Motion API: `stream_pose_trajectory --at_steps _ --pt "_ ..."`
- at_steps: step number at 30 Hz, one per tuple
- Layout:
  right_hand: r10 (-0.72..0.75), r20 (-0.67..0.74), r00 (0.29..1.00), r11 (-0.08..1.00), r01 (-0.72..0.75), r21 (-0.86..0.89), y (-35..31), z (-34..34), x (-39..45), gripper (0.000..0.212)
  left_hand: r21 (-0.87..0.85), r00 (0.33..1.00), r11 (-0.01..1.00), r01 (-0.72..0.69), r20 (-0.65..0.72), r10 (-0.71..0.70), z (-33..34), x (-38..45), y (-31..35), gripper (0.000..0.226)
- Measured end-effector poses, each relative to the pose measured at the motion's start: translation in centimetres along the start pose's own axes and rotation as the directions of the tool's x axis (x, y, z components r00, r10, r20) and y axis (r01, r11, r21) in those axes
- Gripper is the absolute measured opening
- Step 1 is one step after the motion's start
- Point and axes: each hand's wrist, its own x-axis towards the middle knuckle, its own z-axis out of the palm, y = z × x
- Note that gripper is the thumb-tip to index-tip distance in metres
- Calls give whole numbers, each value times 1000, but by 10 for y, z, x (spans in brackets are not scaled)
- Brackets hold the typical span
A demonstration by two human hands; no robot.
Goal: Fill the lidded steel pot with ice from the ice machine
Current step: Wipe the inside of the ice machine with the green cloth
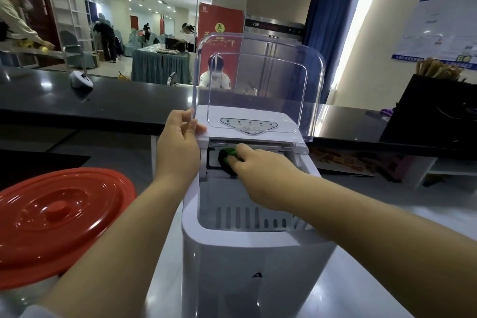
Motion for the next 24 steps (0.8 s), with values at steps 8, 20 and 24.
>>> stream_pose_trajectory --at_steps 8,20,24 --pt "239 160 958 969 -225 -98 24 -2 -21 35 7 1000 1000 9 16 -9 -1 -1 -1 12" --pt "201 157 967 978 -208 27 21 0 -18 27 10 1000 1000 26 15 -26 0 0 -1 13" --pt "106 85 991 988 -115 107 14 2 -13 36 0 1000 1000 19 9 -19 0 0 -2 13"
